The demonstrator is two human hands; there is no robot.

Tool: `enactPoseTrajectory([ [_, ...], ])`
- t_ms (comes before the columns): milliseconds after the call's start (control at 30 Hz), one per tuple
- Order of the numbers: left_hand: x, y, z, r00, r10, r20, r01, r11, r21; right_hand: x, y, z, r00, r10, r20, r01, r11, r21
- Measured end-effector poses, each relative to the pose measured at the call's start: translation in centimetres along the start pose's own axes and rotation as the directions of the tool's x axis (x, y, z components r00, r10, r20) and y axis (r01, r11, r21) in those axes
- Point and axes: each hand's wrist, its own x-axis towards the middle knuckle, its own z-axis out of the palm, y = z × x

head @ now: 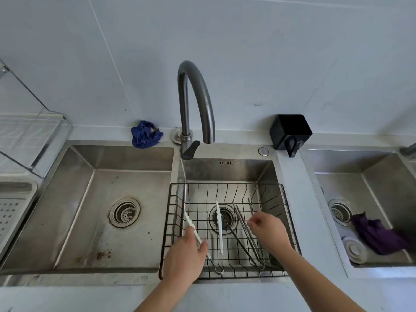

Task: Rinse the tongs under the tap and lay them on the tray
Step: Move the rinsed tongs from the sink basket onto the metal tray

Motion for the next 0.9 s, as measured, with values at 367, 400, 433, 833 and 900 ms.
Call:
enactPoseTrajectory([
  [367,0.5,1.7,1.2,0.921,-0.389,0.010,0.383,0.901,-0.204,-2.1,-0.5,4.4,0.965,-0.051,0.257,0.178,0.846,-0.503],
  [400,0.7,1.8,1.2,0.915,-0.404,0.014,0.398,0.893,-0.210,-2.1,-0.7,4.6,0.965,-0.047,0.258,0.181,0.831,-0.526],
  [433,0.8,1.8,1.1,0.909,-0.415,0.026,0.411,0.886,-0.217,-2.2,-0.7,4.9,0.966,-0.045,0.257,0.180,0.825,-0.535],
  [833,0.8,1.1,0.0,0.953,-0.298,-0.058,0.245,0.867,-0.434,-3.1,-0.3,2.0,0.993,-0.100,0.056,0.107,0.984,-0.140],
  [900,0.7,1.3,-1.1,0.955,-0.283,-0.089,0.214,0.864,-0.456,-3.1,-0.6,1.5,0.991,-0.129,0.034,0.131,0.986,-0.099],
])
